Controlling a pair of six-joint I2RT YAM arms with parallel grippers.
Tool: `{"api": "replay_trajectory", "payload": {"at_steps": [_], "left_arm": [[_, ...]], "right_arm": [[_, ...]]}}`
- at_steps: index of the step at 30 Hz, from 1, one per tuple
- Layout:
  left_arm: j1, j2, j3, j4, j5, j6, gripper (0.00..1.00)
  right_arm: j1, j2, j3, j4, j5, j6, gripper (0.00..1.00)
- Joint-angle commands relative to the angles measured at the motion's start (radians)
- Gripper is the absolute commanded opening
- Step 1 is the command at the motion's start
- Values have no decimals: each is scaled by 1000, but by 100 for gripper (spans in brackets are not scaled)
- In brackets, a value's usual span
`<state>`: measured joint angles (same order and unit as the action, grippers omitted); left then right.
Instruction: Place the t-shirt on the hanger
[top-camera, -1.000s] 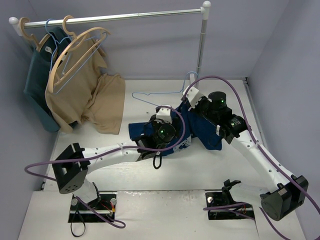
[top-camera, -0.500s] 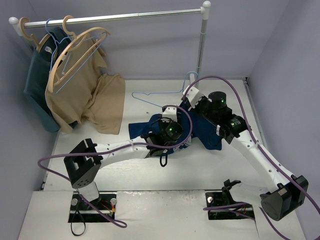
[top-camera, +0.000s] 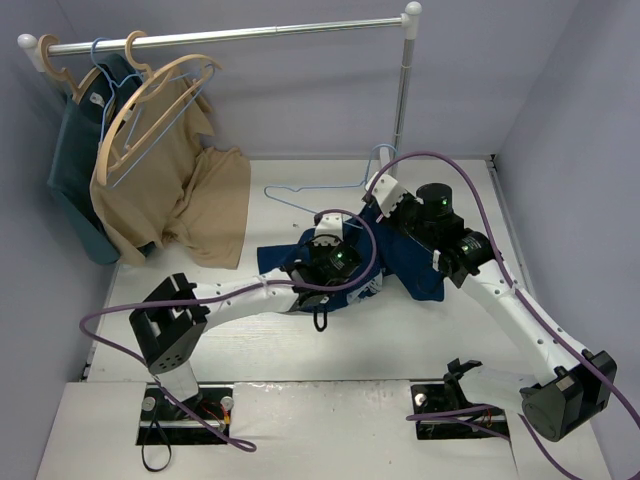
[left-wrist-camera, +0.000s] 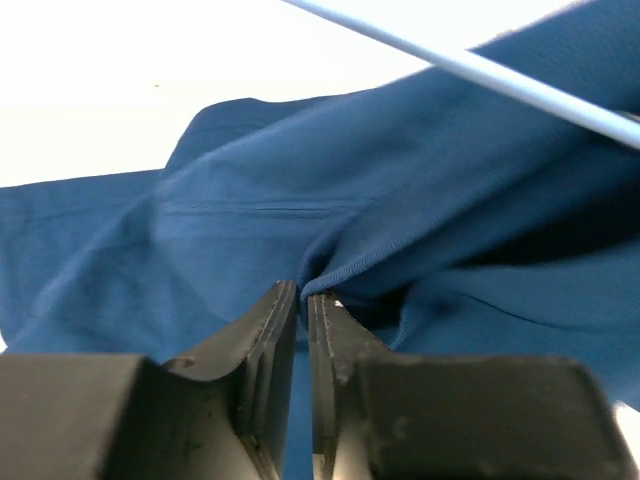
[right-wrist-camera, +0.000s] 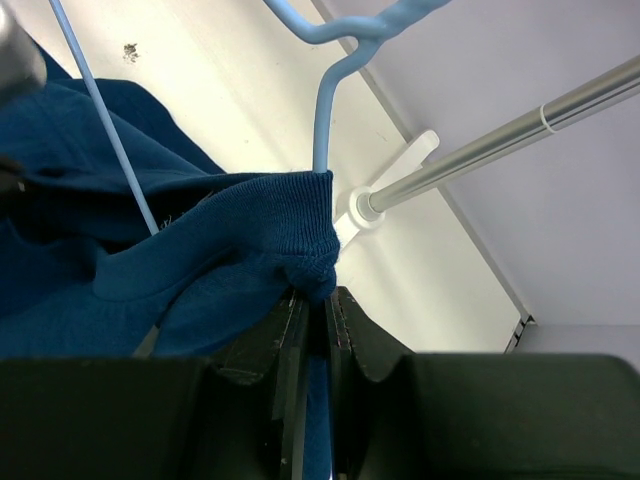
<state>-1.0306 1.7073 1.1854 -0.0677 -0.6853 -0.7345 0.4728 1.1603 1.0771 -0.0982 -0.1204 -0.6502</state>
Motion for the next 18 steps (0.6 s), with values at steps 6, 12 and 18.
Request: {"api": "replay_trajectory", "payload": {"at_steps": [6, 12, 18], "left_arm": [[98, -133, -64, 31, 16, -17, 2], [121, -187, -102, 49, 47, 1, 0], [230, -287, -155, -3, 86, -17, 0]], "right_arm": [[4, -36, 41, 60, -10, 9, 0], [4, -45, 35, 45, 8, -6, 0], [-6, -57, 21, 5, 60, -55, 0]]}}
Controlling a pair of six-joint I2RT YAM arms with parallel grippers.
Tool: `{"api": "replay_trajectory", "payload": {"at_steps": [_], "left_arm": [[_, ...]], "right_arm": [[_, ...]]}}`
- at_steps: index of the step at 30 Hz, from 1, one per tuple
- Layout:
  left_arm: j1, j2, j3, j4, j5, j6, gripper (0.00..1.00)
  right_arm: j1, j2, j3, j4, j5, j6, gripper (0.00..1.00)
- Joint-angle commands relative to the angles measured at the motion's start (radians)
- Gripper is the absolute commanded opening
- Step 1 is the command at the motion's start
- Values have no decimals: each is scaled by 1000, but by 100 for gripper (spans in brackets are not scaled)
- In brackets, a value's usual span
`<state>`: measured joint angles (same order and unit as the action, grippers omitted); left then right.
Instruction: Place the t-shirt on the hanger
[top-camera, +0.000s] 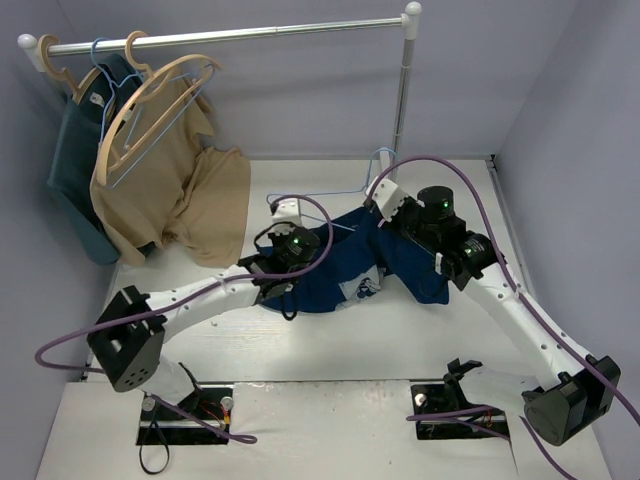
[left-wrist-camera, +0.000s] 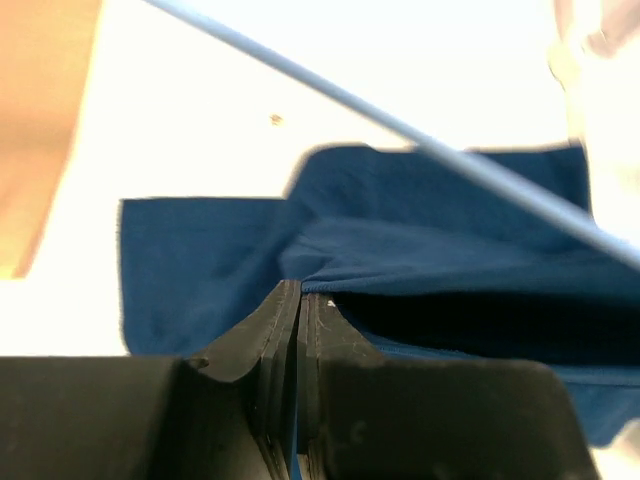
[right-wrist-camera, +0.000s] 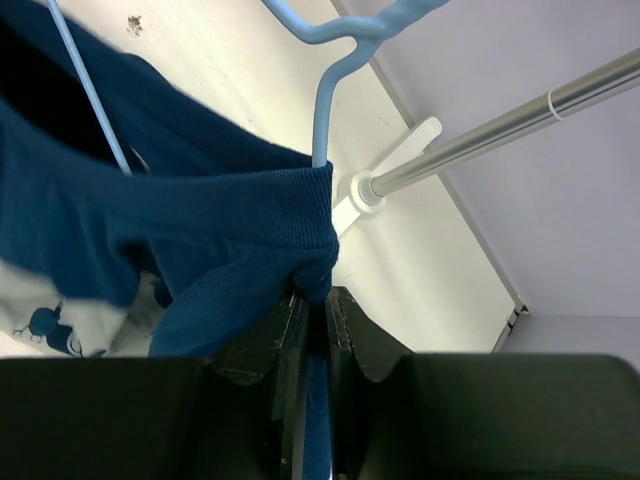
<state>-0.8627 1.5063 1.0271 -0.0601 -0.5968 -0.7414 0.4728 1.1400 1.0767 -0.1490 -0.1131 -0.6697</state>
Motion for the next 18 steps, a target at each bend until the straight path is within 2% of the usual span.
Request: {"api": "replay_trajectory", "payload": {"at_steps": [1, 9, 18], "left_arm": [[76, -96, 1, -18, 2, -6, 0], [191, -181, 37, -84, 8, 88, 0], [326, -182, 137, -181, 103, 187, 0]], "right_arm": [[-8, -40, 20, 49, 59, -41, 0], [-16, -37, 31, 25, 139, -87, 0], [-16, -39, 28, 17, 210, -143, 0]]}}
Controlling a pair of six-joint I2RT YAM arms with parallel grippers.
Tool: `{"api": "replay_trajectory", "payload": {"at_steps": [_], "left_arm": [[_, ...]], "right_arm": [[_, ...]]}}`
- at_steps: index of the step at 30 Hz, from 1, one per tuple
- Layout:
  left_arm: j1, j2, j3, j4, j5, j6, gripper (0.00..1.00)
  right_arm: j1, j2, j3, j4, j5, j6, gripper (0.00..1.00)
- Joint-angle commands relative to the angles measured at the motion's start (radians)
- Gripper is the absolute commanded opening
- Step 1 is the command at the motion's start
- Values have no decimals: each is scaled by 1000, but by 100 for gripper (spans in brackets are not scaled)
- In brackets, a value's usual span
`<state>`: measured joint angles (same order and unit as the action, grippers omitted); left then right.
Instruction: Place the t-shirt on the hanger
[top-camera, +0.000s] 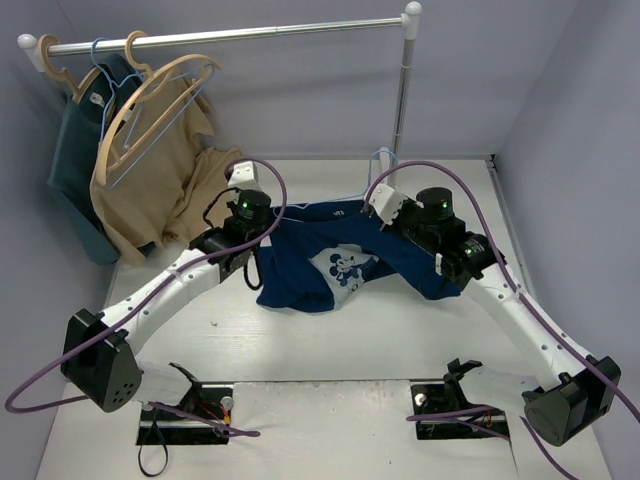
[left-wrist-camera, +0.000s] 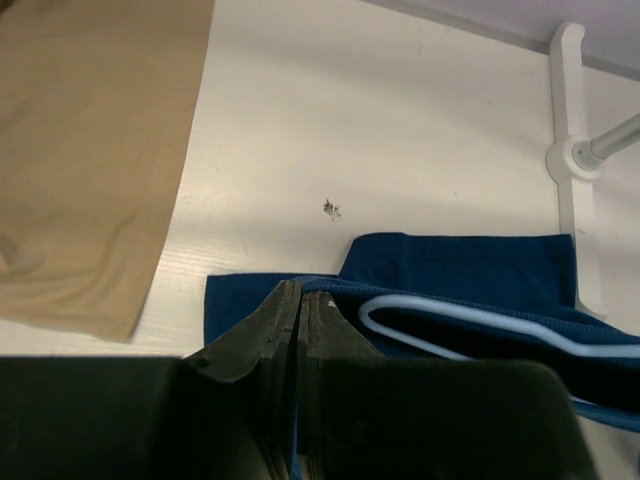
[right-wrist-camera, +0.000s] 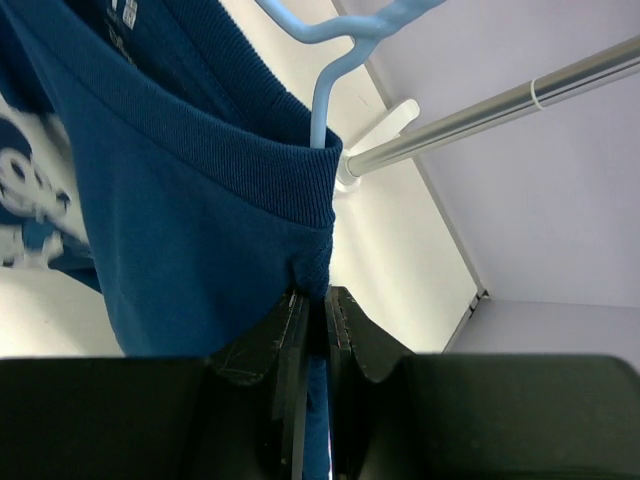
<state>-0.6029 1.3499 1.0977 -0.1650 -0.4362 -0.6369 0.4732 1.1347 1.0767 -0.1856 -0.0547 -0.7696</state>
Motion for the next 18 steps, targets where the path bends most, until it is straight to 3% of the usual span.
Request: {"api": "replay_trajectory", "payload": {"at_steps": [1, 10, 14, 18], "left_arm": [[89, -23, 88, -80, -50, 94, 0], [117, -15, 226, -180, 74, 200, 0], [40, -8, 309, -234, 111, 238, 0], [-76, 23, 457, -297, 44, 304, 0]], "right_arm": [[-16, -33, 26, 54, 168, -46, 0], [-5, -21, 28, 72, 216, -80, 0], [28, 28, 78, 92, 185, -82, 0], [62, 83, 188, 126, 148, -68, 0]]}}
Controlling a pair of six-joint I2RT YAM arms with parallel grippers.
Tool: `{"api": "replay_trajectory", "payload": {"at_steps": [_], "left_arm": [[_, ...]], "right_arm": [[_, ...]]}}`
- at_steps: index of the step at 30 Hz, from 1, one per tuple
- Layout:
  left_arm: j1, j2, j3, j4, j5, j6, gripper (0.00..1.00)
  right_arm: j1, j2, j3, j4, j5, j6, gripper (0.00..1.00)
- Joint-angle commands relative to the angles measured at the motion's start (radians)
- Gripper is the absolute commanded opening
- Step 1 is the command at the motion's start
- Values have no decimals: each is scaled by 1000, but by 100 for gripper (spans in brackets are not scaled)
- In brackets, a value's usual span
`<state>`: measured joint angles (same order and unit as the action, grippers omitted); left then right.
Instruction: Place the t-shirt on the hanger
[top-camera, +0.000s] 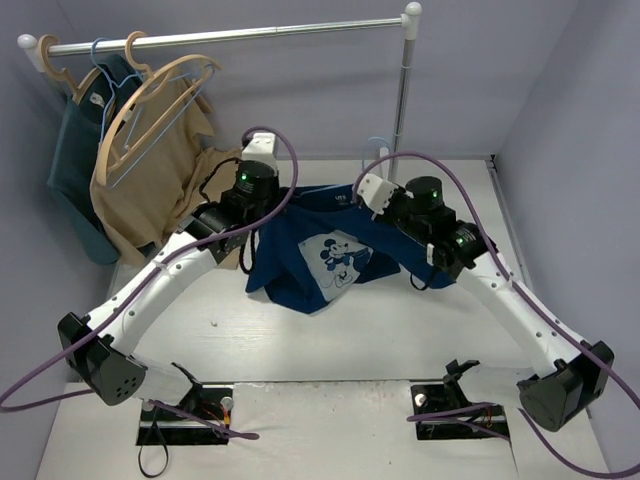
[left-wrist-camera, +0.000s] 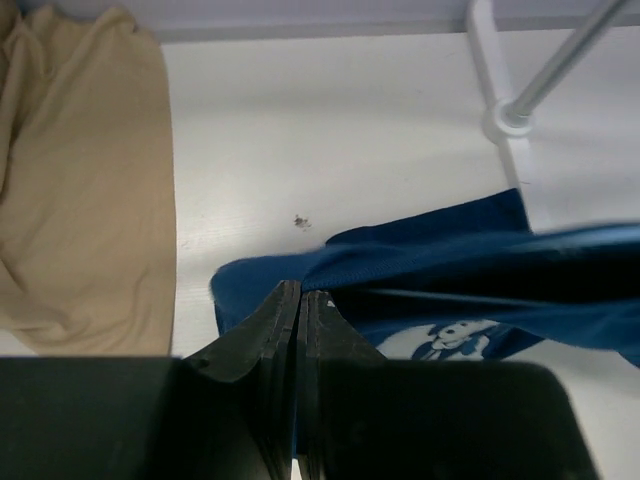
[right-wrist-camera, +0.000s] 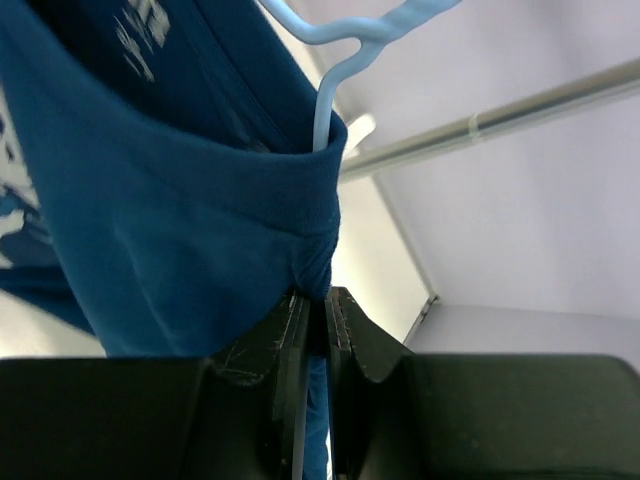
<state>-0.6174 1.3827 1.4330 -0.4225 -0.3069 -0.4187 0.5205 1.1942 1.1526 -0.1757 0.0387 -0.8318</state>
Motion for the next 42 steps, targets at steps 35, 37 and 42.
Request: {"api": "replay_trajectory", "payload": {"at_steps": [35, 37, 42], "left_arm": [[-232, -28, 210, -107, -107, 116, 0], [-258, -22, 198, -90, -107, 116, 0], [-295, -8, 193, -50, -66, 121, 0]], "right_arm": [[72, -162, -157, 490, -212, 111, 0], [72, -154, -148, 519, -224, 111, 0], [73, -131, -107, 559, -295, 152, 0]]}}
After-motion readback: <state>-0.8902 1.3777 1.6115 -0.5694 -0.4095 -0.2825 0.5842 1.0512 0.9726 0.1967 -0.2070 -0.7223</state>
